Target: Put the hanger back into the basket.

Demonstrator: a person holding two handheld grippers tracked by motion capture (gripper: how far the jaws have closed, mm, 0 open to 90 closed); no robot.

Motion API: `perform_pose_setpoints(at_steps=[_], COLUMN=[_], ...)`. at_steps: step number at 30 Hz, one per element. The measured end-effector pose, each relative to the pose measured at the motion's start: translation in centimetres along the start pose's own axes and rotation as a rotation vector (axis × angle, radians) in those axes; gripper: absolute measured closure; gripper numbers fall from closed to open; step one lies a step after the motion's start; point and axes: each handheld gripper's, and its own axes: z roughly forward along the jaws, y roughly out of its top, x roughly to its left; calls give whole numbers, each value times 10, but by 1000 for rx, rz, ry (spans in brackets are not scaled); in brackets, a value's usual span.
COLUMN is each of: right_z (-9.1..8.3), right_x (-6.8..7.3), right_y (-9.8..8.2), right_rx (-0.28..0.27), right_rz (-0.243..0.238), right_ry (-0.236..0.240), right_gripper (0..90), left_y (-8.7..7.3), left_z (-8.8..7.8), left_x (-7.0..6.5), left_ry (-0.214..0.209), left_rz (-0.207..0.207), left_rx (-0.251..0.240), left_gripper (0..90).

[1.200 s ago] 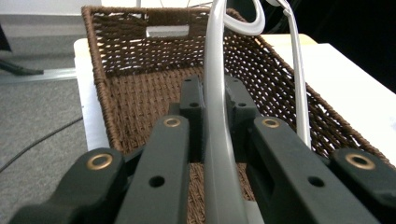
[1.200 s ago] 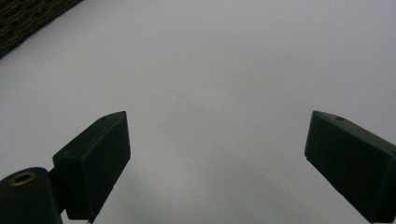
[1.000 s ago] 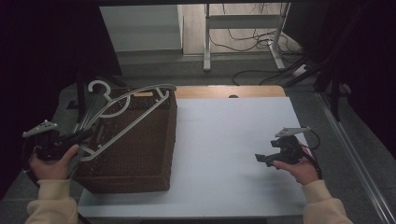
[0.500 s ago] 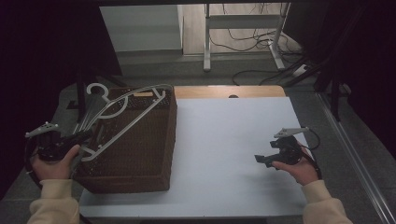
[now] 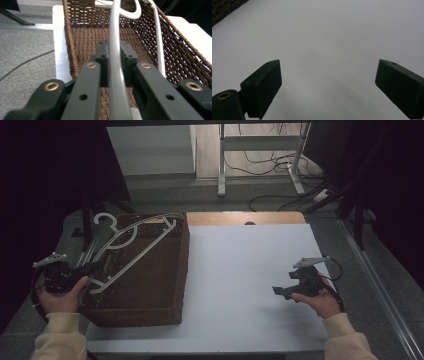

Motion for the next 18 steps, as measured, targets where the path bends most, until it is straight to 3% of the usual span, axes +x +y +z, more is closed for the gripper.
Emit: perform_pose_setpoints(at_steps=[2, 4, 10, 18], right_z=[0, 0, 1, 1], right_x=[0, 0, 1, 0], right_y=[0, 0, 0, 0], right_rx=[0, 3, 5, -7], right_rz=[0, 0, -2, -2], right_ry=[0, 0, 6, 11], right_gripper=[69, 69, 69, 68], left_y=[1, 3, 9, 11], left_z=[2, 3, 1, 2], left_x=[-1, -5, -13, -22], left_ry=[-12, 2, -25, -98], left_rz=[12, 35, 73, 130], left_rx=[28, 41, 39, 40], left_gripper=[511, 394, 283, 241])
